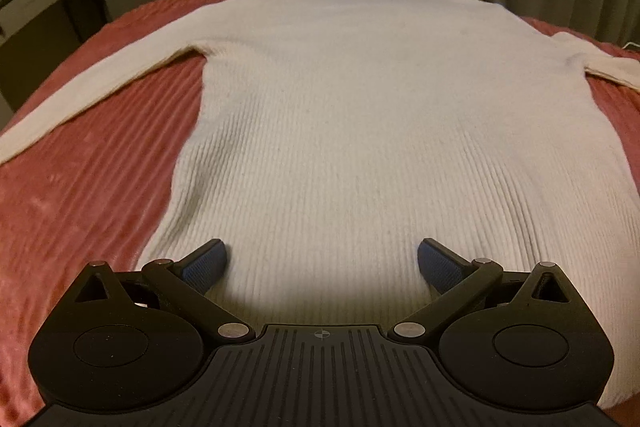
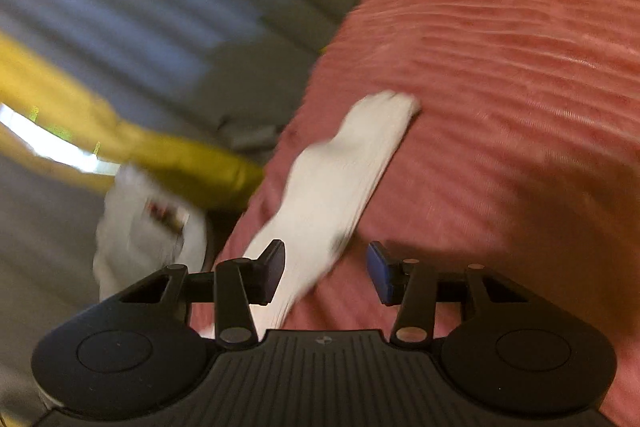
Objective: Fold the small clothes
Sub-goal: 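Grasp the sleeve cuff with the right tool and lift it across the body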
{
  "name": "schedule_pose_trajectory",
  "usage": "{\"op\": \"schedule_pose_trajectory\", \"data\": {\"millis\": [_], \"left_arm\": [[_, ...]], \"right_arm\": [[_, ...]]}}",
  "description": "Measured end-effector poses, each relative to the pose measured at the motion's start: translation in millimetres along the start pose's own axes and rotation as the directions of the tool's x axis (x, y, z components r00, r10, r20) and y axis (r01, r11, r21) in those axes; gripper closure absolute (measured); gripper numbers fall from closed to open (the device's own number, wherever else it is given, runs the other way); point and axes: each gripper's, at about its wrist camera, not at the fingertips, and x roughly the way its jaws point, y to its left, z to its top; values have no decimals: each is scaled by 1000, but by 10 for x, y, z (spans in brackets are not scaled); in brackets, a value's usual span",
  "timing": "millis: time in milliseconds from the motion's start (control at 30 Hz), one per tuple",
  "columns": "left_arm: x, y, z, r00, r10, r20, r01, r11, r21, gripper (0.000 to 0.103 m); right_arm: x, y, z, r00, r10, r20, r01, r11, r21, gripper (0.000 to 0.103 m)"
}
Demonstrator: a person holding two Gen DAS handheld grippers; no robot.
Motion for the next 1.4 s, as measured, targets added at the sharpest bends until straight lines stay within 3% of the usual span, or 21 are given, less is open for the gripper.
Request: {"op": "schedule_pose_trajectory", "data": {"millis": [100,200,333,433,533,600,667,700,800,867,900,933,1067,1133,1200,1233,1300,1400], "left_arm": [[-1,60,-12,1000,-26,-6,26,999,-23,0],[-13,76,-25,999,-37,2,37,999,-20,0],[-63,92,-49,999,-48,18,48,999,-26,0],[-132,159,8,998,-61,22,62,996,-68,0],[-223,279,112,995,-85,53,91,987,-130,0],[-276,374,217,988,-126,85,139,976,-168,0],[-293,466,359,977,-175,123,197,960,-197,0],[-292,494,434,971,-199,133,224,953,-206,0],[-289,531,717,948,-256,187,295,930,-219,0],[-266,513,902,918,-329,221,377,898,-229,0],[-226,491,987,904,-366,219,414,878,-242,0],[-137,451,1093,885,-418,205,461,849,-257,0],[281,192,1388,843,-526,116,532,779,-333,0],[482,41,1465,831,-550,85,538,755,-375,9],[628,-111,1507,821,-570,42,541,751,-379,37],[721,-195,1513,815,-579,20,541,748,-384,42],[874,-350,1513,799,-601,-20,547,739,-394,46],[985,-533,1482,797,-600,-72,531,752,-390,46]], "right_arm": [[193,-89,163,998,-45,38,43,998,35,57],[376,-102,250,995,-80,63,79,997,18,64],[566,-19,348,990,-127,67,130,991,-34,97],[574,158,337,981,-171,91,180,977,-110,97],[402,576,138,987,-97,126,129,955,-268,97],[224,1009,-153,993,6,120,47,901,-430,97],[90,1440,-547,990,131,49,-81,822,-563,97],[14,1677,-841,980,196,-14,-162,764,-625,97],[-109,2092,-1634,935,292,-203,-347,625,-699,97],[-131,2213,-2143,912,269,-308,-409,564,-718,83],[-150,2216,-2382,910,248,-332,-415,548,-727,64],[-186,2179,-2579,915,231,-330,-403,538,-740,57],[-351,1882,-2948,959,151,-240,-283,551,-785,56],[-346,1672,-2933,962,108,-251,-263,611,-747,56],[-377,1523,-2900,959,87,-269,-260,647,-717,56],[-398,1428,-2852,963,72,-260,-241,662,-710,56],[-348,1317,-2754,966,62,-252,-222,698,-681,56],[-280,1240,-2709,960,74,-271,-237,728,-643,57]]}}
